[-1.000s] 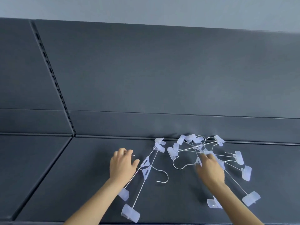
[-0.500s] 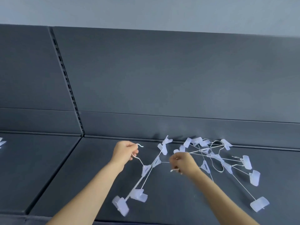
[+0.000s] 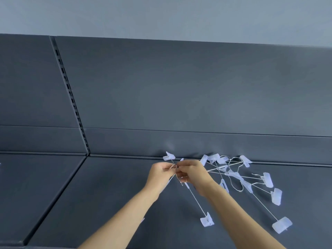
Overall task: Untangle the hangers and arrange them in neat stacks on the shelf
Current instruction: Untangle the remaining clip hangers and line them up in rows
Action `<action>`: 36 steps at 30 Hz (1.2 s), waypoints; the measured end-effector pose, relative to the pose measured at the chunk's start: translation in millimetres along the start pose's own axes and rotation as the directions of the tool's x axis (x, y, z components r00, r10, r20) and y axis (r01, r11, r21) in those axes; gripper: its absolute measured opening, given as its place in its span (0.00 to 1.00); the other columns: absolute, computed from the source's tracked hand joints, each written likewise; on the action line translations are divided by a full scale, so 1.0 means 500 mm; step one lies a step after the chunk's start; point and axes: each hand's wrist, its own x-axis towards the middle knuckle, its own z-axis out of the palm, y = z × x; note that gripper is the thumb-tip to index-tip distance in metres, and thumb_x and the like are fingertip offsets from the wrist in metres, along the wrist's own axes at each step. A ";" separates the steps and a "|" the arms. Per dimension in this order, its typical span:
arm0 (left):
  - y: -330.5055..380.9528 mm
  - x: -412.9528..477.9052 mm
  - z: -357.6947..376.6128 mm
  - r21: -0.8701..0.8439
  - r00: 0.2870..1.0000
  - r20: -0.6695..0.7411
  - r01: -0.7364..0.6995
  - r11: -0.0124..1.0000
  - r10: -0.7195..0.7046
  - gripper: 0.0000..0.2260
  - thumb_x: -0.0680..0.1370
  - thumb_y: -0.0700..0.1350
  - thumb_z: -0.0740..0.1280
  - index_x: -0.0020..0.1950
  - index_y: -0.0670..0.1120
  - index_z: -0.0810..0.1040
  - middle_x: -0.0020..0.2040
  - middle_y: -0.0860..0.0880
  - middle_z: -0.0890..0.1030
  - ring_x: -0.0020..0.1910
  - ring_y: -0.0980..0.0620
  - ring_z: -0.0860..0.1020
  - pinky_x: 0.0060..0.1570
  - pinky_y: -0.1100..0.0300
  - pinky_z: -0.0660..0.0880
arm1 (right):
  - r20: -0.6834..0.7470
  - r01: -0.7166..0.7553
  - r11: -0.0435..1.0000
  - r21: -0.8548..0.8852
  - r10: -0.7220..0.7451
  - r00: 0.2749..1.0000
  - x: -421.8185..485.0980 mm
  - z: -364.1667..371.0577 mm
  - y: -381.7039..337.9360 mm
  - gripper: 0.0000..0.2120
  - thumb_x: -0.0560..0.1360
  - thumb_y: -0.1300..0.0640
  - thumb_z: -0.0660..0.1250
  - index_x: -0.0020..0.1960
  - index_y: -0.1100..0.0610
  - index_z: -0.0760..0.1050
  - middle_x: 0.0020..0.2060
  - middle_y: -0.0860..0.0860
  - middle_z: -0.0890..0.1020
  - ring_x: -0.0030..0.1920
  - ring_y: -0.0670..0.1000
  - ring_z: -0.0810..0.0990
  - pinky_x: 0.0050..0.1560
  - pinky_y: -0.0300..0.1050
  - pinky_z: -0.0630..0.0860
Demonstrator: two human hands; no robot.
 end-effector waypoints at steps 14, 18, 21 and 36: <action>0.008 0.013 -0.052 -0.026 0.994 -0.103 0.023 0.999 -0.026 0.08 0.72 0.30 0.64 0.44 0.42 0.78 0.35 0.45 0.79 0.36 0.50 0.77 0.40 0.62 0.73 | -0.515 -0.398 0.666 -0.631 0.024 0.857 -0.014 -0.186 0.156 0.19 0.73 0.57 0.62 0.62 0.61 0.66 0.56 0.61 0.75 0.59 0.62 0.72 0.53 0.50 0.70; 0.018 0.011 -0.088 -0.116 0.983 -0.177 0.031 0.993 -0.052 0.08 0.73 0.30 0.64 0.43 0.42 0.77 0.35 0.44 0.79 0.36 0.48 0.78 0.43 0.57 0.74 | -0.508 -0.283 0.880 -0.382 0.056 0.860 -0.003 -0.182 0.144 0.05 0.71 0.63 0.63 0.37 0.62 0.71 0.32 0.56 0.75 0.36 0.55 0.72 0.33 0.44 0.64; 0.010 0.010 -0.127 -0.196 0.962 -0.252 0.052 0.979 -0.102 0.07 0.74 0.29 0.63 0.44 0.40 0.76 0.37 0.43 0.78 0.35 0.47 0.78 0.41 0.56 0.76 | -0.417 -0.150 0.986 -0.075 0.105 0.903 -0.008 -0.188 0.109 0.05 0.60 0.67 0.66 0.32 0.61 0.71 0.27 0.56 0.68 0.28 0.50 0.65 0.29 0.39 0.61; -0.129 0.020 -0.179 -0.138 0.872 -0.381 0.275 0.951 -0.308 0.11 0.72 0.28 0.63 0.34 0.42 0.74 0.35 0.43 0.74 0.35 0.46 0.73 0.38 0.58 0.70 | -0.184 -0.287 0.957 -0.047 0.274 0.944 -0.074 -0.215 0.167 0.05 0.74 0.64 0.64 0.40 0.60 0.75 0.21 0.51 0.73 0.17 0.44 0.58 0.21 0.29 0.51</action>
